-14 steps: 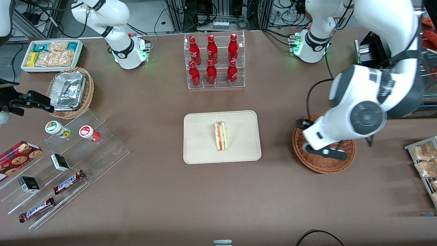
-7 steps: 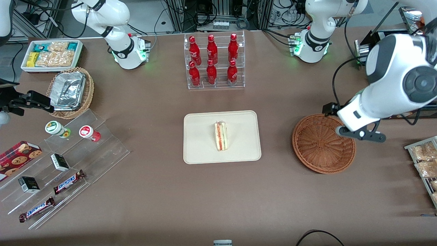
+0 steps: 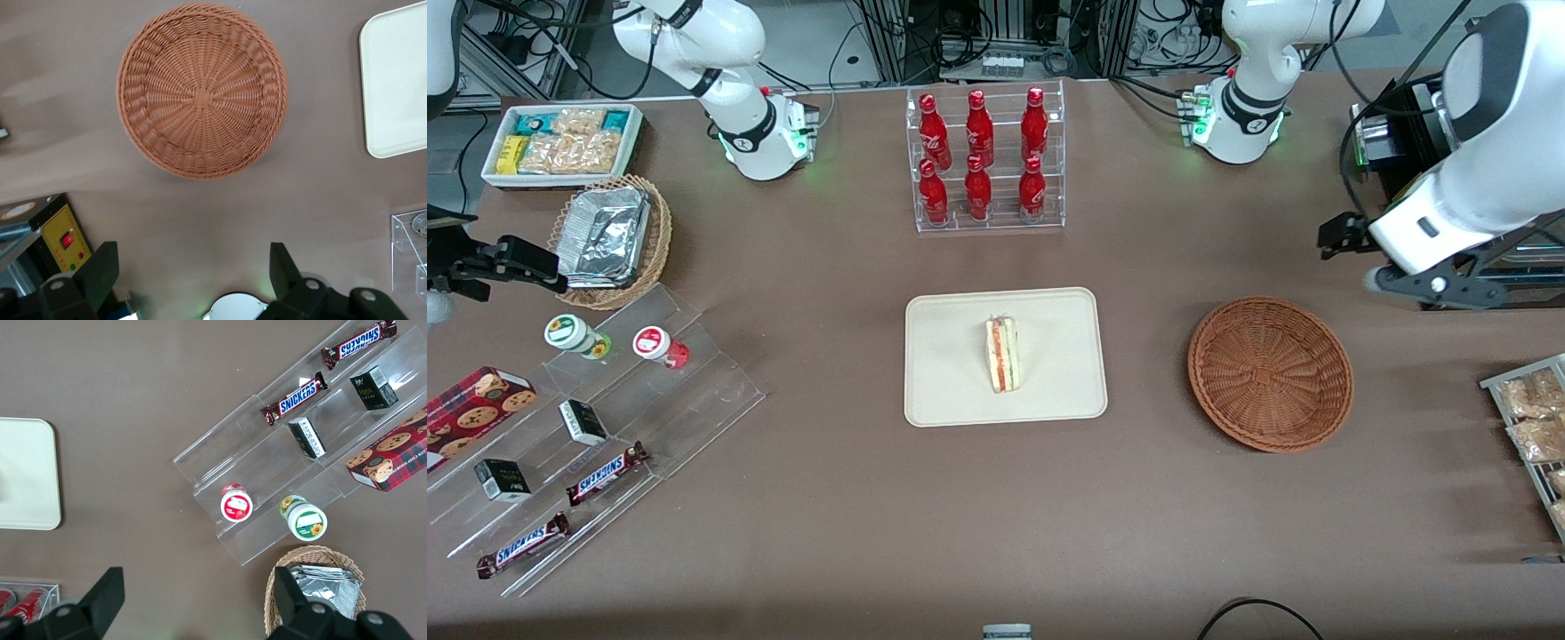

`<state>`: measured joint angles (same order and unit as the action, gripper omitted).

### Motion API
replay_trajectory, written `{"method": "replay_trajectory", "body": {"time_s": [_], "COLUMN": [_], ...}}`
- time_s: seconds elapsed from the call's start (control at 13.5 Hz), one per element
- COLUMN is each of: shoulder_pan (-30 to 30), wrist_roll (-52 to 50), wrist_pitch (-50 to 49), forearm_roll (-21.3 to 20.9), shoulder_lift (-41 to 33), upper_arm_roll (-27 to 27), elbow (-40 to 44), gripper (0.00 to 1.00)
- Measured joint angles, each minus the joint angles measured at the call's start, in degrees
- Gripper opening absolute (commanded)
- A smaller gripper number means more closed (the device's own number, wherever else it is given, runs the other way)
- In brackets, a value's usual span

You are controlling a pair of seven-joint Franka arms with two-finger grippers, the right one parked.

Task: Place sandwich from basket to tray

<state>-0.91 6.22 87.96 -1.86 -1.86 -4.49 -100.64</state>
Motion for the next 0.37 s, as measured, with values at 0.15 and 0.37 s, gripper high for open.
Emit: {"method": "replay_trajectory", "body": {"time_s": [0.15,0.37], "shoulder_pan": [0.0,-0.02], "wrist_roll": [0.19,0.2], "wrist_pitch": [-2.25,-7.0], "forearm_roll": [0.08,0.19], "shoulder_lift": [-1.11,-1.59], "upper_arm_roll": [1.05,1.14], "elbow": [0.79,3.66], "gripper": [1.0,1.0]}}
